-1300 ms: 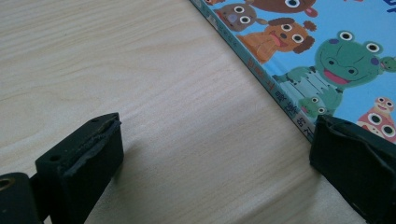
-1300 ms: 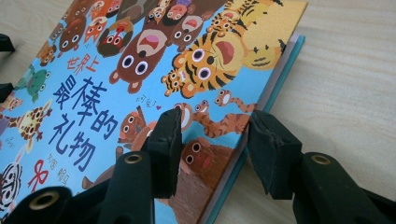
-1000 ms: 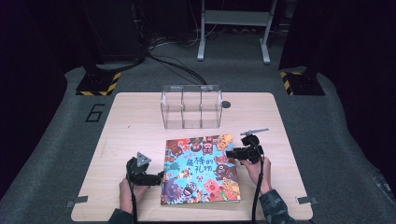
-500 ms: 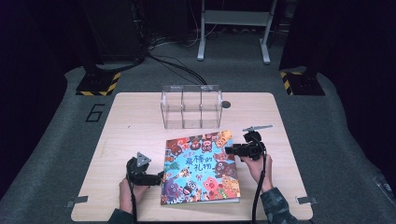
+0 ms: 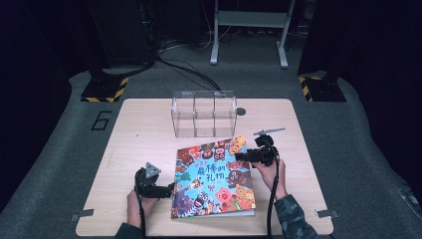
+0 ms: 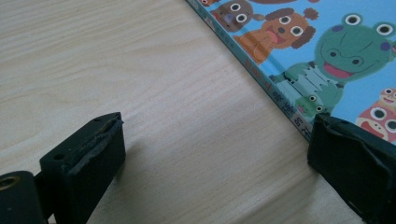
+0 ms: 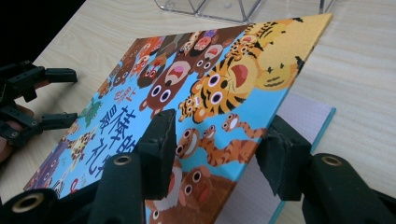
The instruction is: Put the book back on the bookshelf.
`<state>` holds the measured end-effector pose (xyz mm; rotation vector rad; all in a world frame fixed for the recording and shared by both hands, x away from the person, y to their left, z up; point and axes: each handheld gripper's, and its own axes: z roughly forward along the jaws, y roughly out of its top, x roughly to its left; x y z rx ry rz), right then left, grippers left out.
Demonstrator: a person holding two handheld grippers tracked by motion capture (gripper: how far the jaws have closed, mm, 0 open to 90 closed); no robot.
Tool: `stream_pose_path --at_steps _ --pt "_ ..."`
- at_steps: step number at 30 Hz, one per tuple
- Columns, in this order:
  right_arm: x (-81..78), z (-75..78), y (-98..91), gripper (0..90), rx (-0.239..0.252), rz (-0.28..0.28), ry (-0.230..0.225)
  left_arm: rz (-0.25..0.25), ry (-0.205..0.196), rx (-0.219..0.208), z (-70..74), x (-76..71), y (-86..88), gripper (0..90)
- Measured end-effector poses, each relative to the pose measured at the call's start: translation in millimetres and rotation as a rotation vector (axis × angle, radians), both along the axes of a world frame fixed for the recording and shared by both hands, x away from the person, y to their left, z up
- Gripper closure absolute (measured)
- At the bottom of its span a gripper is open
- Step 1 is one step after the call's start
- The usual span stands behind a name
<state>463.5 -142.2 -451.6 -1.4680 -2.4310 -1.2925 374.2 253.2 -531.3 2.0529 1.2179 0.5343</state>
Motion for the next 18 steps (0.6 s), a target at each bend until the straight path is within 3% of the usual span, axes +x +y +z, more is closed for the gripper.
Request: stream_pose_path --at_steps 4,12,18 --pt "4.0 0.2 6.6 47.7 -0.012 0.012 0.008 0.0 -0.003 -0.001 -0.2 0.0 0.0 4.0" --pt "15.2 -4.5 13.9 45.6 0.015 0.033 0.045 -0.009 0.004 0.012 0.6 0.1 0.9 4.0" --pt "20.8 -6.3 21.4 43.2 -0.012 0.049 0.051 0.0 -0.003 -0.003 -0.2 0.0 -0.1 4.0"
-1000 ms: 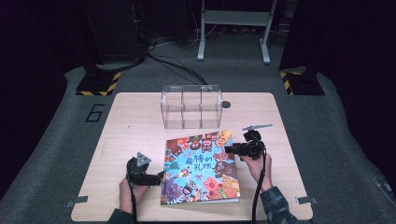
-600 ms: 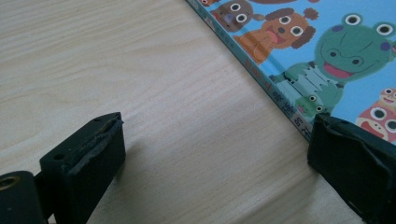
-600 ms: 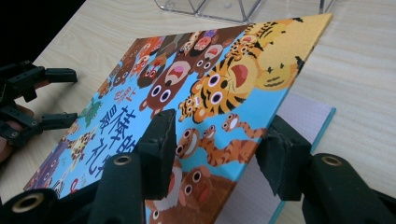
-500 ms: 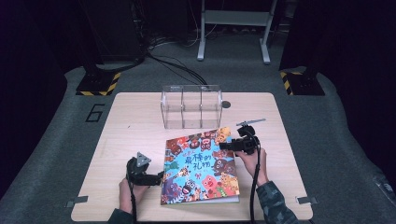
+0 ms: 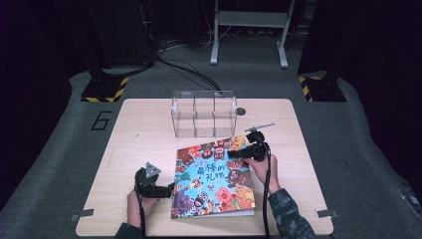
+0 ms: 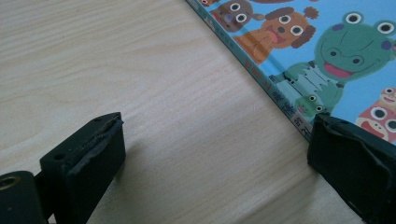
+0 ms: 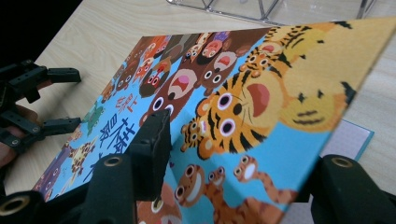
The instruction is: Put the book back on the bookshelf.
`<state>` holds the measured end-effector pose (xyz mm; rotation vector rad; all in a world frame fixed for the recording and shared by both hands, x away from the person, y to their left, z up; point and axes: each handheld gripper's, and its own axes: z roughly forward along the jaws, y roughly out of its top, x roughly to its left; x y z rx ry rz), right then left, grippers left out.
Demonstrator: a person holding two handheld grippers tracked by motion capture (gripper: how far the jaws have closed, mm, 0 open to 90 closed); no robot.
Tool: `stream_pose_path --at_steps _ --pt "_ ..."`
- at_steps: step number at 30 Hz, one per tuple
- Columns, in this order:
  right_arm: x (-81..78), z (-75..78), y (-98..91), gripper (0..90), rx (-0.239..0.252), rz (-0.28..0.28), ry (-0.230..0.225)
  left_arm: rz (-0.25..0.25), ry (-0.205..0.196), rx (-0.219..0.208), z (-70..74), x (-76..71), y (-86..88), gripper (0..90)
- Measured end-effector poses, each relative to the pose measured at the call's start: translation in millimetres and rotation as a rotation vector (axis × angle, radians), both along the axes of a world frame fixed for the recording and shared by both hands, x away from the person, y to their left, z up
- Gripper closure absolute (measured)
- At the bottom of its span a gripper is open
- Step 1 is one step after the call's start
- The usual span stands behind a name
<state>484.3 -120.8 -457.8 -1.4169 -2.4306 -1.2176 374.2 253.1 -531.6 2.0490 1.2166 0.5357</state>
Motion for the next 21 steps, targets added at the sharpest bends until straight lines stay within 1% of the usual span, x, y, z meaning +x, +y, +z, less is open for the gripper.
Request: stream_pose_path --at_steps 1,2,3,4,5,11,12,14,15,16,17,18,19,20,21 --pt "1.2 -0.4 2.5 41.5 -0.007 0.008 0.002 0.0 0.001 0.001 0.1 0.0 0.1 4.0" --pt "1.5 -0.4 2.9 40.8 -0.015 0.009 0.002 -0.016 0.012 0.023 1.3 0.1 1.7 4.0" --pt "2.1 -0.6 3.1 39.3 -0.02 0.015 -0.005 -0.007 0.003 0.011 0.5 0.1 0.8 4.0" --pt "1.9 -0.6 4.4 38.0 -0.029 0.015 0.006 -0.014 0.008 0.02 1.0 0.1 1.5 4.0" --pt "2.6 -1.7 4.7 37.1 -0.036 0.023 -0.001 -0.015 0.011 0.022 1.2 0.1 1.6 4.0" --pt "3.2 -3.5 3.8 37.6 -0.028 0.021 0.003 -0.015 0.008 0.02 1.1 0.2 1.5 4.0" --pt "3.3 -3.4 3.4 37.8 -0.027 0.023 0.006 -0.007 0.0 0.008 0.4 0.5 0.7 4.0" --pt "2.6 -2.7 3.3 39.5 -0.011 0.016 0.01 -0.018 0.006 0.016 1.0 1.1 1.6 4.0" --pt "2.6 -2.7 3.3 39.5 -0.011 0.016 0.01 -0.018 0.006 0.016 1.0 1.1 1.6 4.0" --pt "2.9 -1.8 2.3 40.7 -0.004 0.022 0.002 -0.011 0.002 0.004 0.5 1.4 0.8 4.0" --pt "2.8 -1.3 2.4 40.9 -0.002 0.021 -0.005 -0.013 -0.002 0.002 0.2 1.9 1.0 4.0" --pt "2.4 -0.7 2.7 40.8 -0.004 0.019 -0.006 -0.019 0.003 0.017 0.9 2.6 1.8 3.9" --pt "2.2 0.0 3.1 40.9 -0.005 0.021 -0.009 -0.005 0.009 0.016 1.2 3.5 1.0 3.4" --pt "2.2 0.0 3.1 40.9 -0.005 0.021 -0.009 -0.005 0.009 0.016 1.2 3.5 1.0 2.4" --pt "1.6 1.7 3.9 41.5 -0.001 0.016 -0.012 0.01 0.002 -0.003 0.7 3.9 0.4 2.3"
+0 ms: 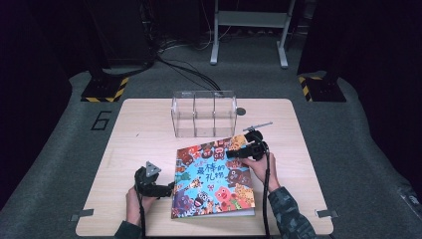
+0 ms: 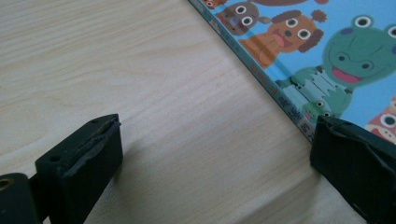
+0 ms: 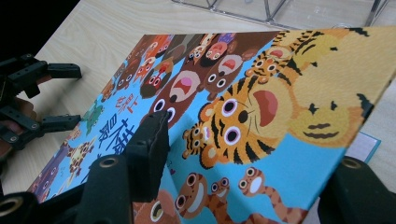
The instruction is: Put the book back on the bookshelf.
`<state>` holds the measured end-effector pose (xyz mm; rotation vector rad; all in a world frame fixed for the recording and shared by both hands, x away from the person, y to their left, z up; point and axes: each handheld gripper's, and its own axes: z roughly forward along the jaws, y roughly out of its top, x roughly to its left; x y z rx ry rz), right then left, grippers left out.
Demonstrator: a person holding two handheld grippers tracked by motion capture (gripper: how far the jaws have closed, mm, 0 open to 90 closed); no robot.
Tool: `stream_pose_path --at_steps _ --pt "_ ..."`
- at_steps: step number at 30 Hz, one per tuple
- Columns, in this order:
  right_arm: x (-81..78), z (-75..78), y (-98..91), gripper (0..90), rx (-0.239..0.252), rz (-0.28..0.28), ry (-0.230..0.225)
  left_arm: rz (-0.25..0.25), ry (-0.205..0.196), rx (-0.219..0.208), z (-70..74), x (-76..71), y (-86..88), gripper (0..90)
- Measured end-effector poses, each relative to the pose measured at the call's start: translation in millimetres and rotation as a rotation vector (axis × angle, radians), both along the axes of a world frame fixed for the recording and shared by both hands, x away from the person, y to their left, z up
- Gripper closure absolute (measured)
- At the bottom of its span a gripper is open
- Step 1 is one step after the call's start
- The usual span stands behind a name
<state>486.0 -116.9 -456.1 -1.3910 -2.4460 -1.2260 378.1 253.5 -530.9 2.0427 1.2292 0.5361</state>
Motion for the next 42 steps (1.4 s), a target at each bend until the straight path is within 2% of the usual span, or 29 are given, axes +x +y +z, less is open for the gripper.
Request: stream_pose_path --at_steps 2,3,4,6,7,16,24,30,35,36,40,41,42 --pt "-0.2 1.0 0.4 41.9 -0.002 0.0 -0.001 0.013 -0.008 -0.097 2.4 1.3 1.8 1.5" --pt "0.0 1.1 0.1 41.8 -0.004 0.001 -0.008 0.018 -0.009 -0.114 3.1 2.3 1.0 0.0" --pt "0.0 1.1 0.3 41.7 -0.007 -0.001 -0.008 -0.004 0.006 -0.118 2.8 4.6 -1.3 0.1" --pt "-0.1 1.2 0.7 41.5 -0.004 -0.003 -0.005 -0.016 0.021 -0.135 1.7 7.1 -5.0 0.0" --pt "-0.1 1.0 1.0 41.2 -0.005 -0.002 -0.001 -0.013 0.018 -0.149 1.0 8.3 -6.5 0.0" --pt "3.0 -3.1 3.2 37.0 -0.023 -0.009 0.013 -0.034 0.032 -0.152 0.7 12.4 -5.3 0.0" --pt "8.5 -1.8 4.4 39.0 0.002 0.002 0.026 -0.039 0.03 -0.163 0.2 12.9 -4.9 0.1" --pt "11.1 -1.4 2.1 44.3 0.029 0.019 0.027 -0.042 0.033 -0.16 0.5 12.9 -4.5 0.1" --pt "11.4 -1.1 -1.0 48.6 0.057 0.032 0.015 -0.043 0.035 -0.162 0.6 12.9 -4.2 0.0" --pt "11.1 0.1 -1.2 49.8 0.059 0.046 -0.012 -0.044 0.032 -0.167 0.4 13.0 -4.1 0.0" --pt "9.5 3.4 0.1 50.6 0.062 0.058 -0.029 -0.043 0.034 -0.171 0.4 12.9 -3.9 0.0" --pt "9.0 5.9 0.4 51.3 0.053 0.07 -0.05 -0.042 0.034 -0.172 0.4 12.9 -3.9 0.1" --pt "9.2 6.1 0.6 51.4 0.053 0.072 -0.052 -0.042 0.034 -0.172 0.4 12.9 -3.9 0.1"
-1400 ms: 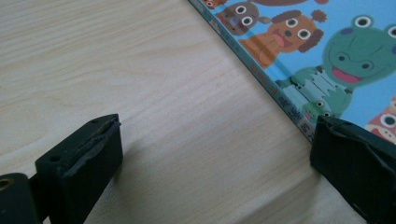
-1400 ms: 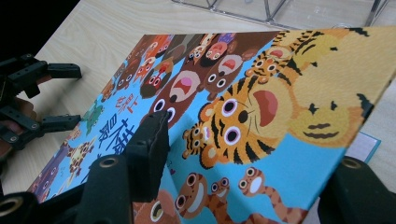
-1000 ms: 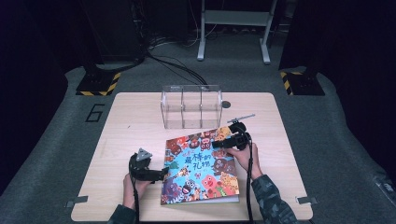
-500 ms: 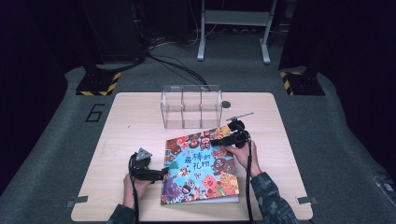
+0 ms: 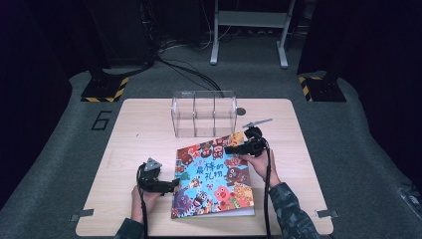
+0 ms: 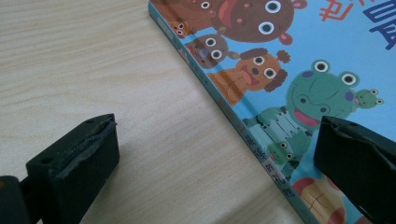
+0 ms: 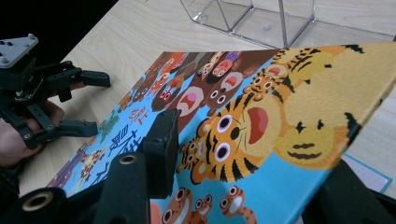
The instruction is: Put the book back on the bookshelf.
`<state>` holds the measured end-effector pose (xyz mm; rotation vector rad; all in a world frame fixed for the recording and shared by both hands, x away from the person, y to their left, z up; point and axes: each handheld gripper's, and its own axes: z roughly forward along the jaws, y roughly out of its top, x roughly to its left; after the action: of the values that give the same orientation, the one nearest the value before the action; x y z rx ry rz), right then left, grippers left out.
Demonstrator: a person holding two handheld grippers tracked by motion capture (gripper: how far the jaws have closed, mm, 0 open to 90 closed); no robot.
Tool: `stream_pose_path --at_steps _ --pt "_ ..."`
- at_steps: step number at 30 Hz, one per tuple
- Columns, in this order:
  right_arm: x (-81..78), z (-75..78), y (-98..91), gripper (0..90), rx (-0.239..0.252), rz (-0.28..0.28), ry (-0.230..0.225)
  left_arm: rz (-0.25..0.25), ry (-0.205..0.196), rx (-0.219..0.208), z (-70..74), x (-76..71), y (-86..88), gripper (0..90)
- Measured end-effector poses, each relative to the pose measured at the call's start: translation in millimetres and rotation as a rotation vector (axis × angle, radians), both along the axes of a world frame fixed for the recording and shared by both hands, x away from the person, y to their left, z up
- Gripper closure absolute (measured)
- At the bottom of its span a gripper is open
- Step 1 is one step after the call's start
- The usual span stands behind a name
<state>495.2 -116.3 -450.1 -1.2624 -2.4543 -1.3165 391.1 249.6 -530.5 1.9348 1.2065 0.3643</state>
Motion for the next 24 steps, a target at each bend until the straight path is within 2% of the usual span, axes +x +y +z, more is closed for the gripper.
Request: stream_pose_path --at_steps 4,12,17,19,21,24 --pt "-1.2 0.8 0.4 51.6 0.003 0.0 -0.002 0.0 0.0 -0.001 0.0 0.0 0.1 0.1" --pt "-4.2 2.8 1.1 51.7 -0.014 0.018 -0.055 -0.006 -0.003 -0.003 -0.1 0.6 1.4 0.6" --pt "-6.9 2.7 0.9 52.2 -0.013 0.016 -0.073 0.0 0.004 -0.039 -0.2 0.9 4.1 0.2" --pt "-9.0 2.3 0.3 52.2 -0.011 0.016 -0.081 0.009 0.006 -0.07 -0.4 1.4 7.4 0.2" --pt "-9.2 2.4 0.3 52.2 -0.012 0.016 -0.081 0.0 0.015 -0.069 0.2 1.5 9.1 0.2" --pt "-11.6 4.1 0.7 52.2 -0.018 0.022 -0.106 -0.001 0.021 -0.088 0.7 1.7 9.4 0.1"
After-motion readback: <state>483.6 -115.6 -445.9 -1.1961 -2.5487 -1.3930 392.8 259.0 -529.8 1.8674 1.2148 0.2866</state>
